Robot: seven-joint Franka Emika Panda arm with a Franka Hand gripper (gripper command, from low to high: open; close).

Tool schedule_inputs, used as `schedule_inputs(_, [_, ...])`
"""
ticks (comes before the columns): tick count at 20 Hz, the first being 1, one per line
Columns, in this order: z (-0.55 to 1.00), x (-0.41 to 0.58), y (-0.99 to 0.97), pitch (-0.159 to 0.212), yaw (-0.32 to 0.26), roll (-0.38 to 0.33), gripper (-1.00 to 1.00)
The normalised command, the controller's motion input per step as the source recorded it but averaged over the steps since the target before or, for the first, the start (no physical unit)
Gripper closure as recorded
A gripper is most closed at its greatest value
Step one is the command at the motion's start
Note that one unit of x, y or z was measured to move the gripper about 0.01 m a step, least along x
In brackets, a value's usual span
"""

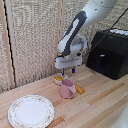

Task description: Kindly move the gripper close to the hot dog bowl. Grip the bowl lightly with the gripper, taking care not to crush the hot dogs. Elevate the bowl a little, ensuring it remains flat to stop hot dogs from tumbling. Transport the gripper and bowl to the white plate, then lower it down cautiously. Relinquish the gripper, letting the bowl rest on the plate.

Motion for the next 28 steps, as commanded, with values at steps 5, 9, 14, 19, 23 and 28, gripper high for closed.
schedule_inputs(5, [-0.26, 0.199, -0.22, 0.012, 0.069, -0.037, 1.00])
schedule_inputs(9, [-0.19, 0.128, -0.06, 0.000, 0.016, -0.005, 1.00])
schedule_inputs(14, [-0.11, 0.009, 0.00, -0.005, 0.000, 0.000, 1.00])
schedule_inputs(19, [0.01, 0.000, 0.00, -0.032, 0.000, 0.000, 1.00])
schedule_inputs(23, [0.12, -0.007, 0.00, -0.043, 0.000, 0.006, 1.00])
schedule_inputs(28, [0.47, -0.114, -0.01, -0.028, 0.009, 0.083, 1.00])
